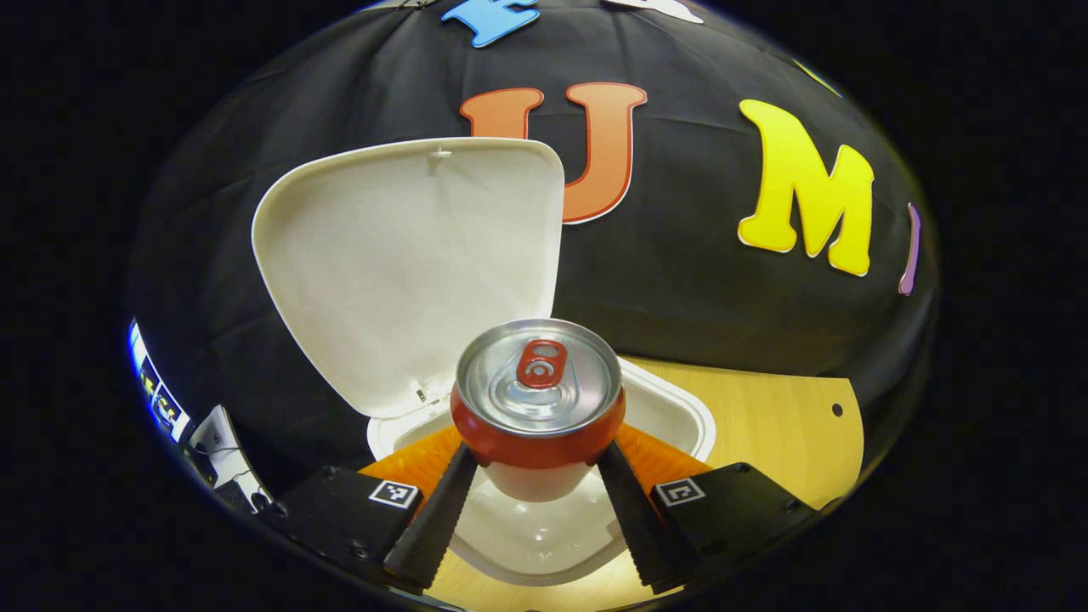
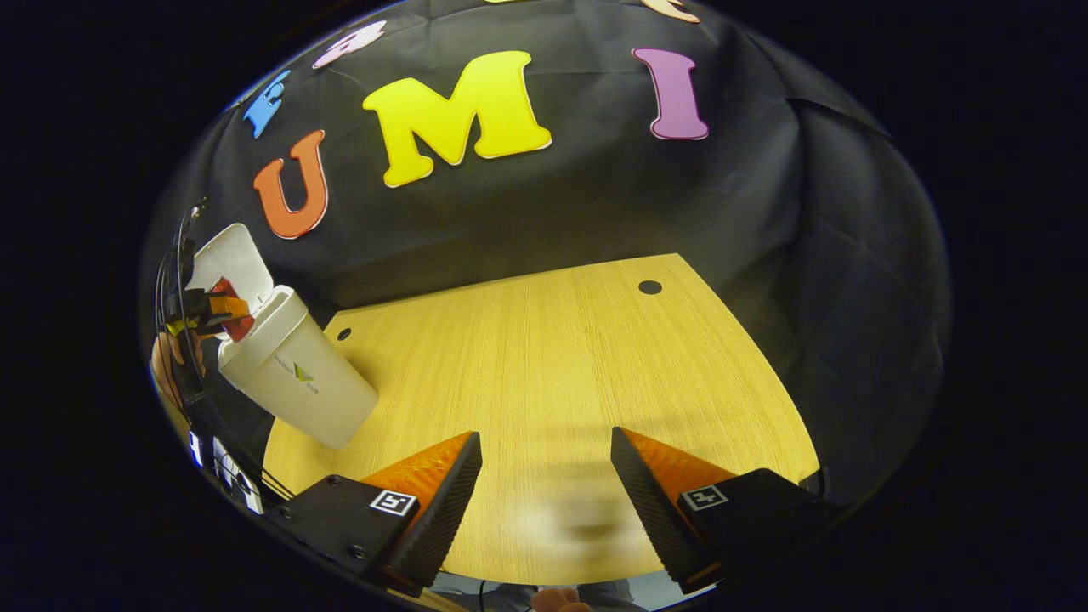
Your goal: Press the lid of the desktop garbage bin to open it, pick up the crumpled paper on the desktop and throw it into the bin, then pick up the pop can on the desktop and drop it into the bin, and finally close the garbage bin lid.
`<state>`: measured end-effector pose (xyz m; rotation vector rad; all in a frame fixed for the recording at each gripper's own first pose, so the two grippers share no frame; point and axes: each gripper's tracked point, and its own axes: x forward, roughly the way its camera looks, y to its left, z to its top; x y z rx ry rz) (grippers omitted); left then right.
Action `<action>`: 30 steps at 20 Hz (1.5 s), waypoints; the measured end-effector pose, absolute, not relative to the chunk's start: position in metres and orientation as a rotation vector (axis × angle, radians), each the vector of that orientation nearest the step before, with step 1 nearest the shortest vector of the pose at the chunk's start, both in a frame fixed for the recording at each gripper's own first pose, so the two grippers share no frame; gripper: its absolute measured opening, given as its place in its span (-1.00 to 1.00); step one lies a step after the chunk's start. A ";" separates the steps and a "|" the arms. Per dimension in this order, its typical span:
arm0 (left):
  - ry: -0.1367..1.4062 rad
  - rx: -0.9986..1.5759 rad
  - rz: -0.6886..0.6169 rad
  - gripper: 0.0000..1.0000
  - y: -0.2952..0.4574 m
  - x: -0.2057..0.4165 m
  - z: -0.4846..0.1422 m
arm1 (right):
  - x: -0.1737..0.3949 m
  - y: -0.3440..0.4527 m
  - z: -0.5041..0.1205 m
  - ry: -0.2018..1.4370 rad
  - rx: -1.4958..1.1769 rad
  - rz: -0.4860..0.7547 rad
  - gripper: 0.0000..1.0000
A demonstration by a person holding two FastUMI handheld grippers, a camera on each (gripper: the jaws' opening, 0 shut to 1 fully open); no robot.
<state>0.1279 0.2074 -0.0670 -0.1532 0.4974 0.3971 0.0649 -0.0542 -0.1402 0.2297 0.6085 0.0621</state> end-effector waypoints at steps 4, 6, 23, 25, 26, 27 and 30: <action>0.486 -0.129 0.466 0.86 0.218 0.130 -0.067 | 0.075 -0.064 -0.145 0.614 0.221 0.048 0.84; 0.480 -0.144 0.457 0.74 0.214 0.131 -0.064 | 0.079 -0.065 -0.148 0.622 0.236 0.045 0.84; 0.286 -0.108 0.441 0.92 0.210 0.125 0.074 | 0.091 -0.043 -0.135 0.612 0.192 0.145 0.93; 0.272 -0.116 0.430 0.92 0.213 0.130 0.089 | 0.094 -0.044 -0.132 0.608 0.196 0.141 0.93; 0.278 -0.114 0.442 0.92 0.217 0.131 0.093 | 0.096 -0.044 -0.132 0.608 0.198 0.140 0.93; 0.270 -0.108 0.453 0.92 0.224 0.131 0.098 | 0.096 -0.042 -0.132 0.611 0.202 0.144 0.93; 0.234 -0.102 0.490 0.92 0.243 0.138 0.120 | 0.099 -0.042 -0.129 0.610 0.201 0.152 0.93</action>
